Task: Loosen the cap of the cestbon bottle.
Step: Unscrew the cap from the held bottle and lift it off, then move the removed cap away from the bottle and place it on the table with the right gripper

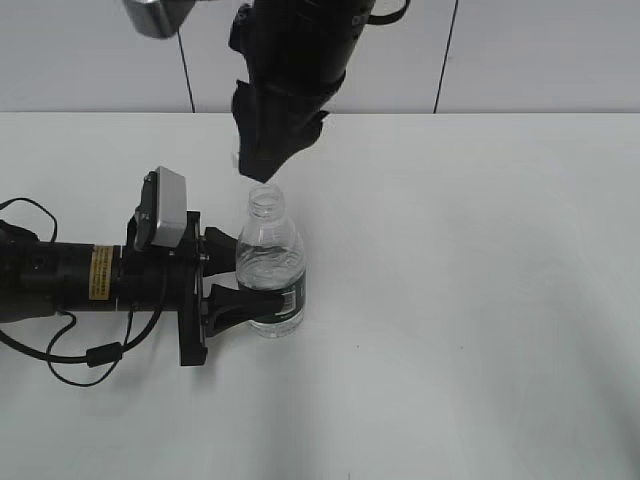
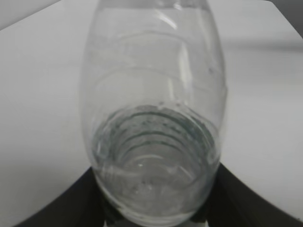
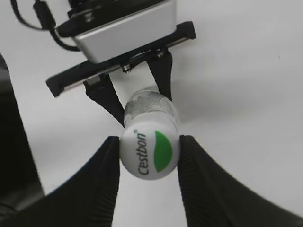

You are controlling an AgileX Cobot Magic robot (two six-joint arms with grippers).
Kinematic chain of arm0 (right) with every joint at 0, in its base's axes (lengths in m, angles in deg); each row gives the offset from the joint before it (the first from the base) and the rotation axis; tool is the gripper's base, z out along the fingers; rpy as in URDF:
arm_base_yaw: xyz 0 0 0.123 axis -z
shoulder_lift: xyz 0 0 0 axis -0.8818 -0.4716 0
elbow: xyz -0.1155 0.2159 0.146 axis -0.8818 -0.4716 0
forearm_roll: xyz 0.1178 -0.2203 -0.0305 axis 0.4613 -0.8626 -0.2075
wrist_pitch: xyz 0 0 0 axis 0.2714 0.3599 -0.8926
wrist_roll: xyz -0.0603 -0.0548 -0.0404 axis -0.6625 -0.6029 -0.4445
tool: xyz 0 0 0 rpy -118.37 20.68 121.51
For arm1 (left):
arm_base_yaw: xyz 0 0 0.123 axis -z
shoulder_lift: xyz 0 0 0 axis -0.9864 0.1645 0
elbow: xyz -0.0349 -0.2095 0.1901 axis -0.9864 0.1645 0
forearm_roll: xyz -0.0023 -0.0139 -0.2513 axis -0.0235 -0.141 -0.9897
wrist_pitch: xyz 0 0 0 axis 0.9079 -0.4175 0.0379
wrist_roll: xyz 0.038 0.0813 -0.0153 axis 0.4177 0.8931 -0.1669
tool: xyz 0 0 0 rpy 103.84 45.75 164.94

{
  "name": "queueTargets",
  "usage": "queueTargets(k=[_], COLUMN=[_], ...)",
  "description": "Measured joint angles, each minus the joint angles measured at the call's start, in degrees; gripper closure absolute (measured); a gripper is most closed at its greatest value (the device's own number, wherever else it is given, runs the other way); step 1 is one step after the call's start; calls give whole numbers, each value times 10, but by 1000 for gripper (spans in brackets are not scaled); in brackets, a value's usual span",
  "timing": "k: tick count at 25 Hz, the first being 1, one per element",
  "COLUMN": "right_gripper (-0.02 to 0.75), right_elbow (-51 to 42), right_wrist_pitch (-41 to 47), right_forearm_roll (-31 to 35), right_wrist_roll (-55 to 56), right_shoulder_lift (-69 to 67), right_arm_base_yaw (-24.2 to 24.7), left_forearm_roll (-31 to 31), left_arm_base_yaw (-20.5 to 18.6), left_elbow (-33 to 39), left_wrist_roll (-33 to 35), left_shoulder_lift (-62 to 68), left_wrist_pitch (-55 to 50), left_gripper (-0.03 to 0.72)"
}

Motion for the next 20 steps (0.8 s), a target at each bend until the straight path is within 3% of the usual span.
queueTargets(k=[5, 9, 20], right_gripper=[441, 441, 441], right_elbow=[0, 0, 0], right_wrist_pitch=[0, 0, 0], right_forearm_roll=[2, 3, 0], right_wrist_roll=[332, 512, 567], right_shoulder_lift=[0, 0, 0], right_arm_base_yaw=[0, 0, 18], left_forearm_roll=[0, 0, 0], left_arm_base_yaw=[0, 0, 0], left_elbow=[0, 0, 0], left_wrist_roll=[0, 0, 0], left_shoulder_lift=[0, 0, 0], left_wrist_pitch=[0, 0, 1], left_gripper=[333, 333, 335])
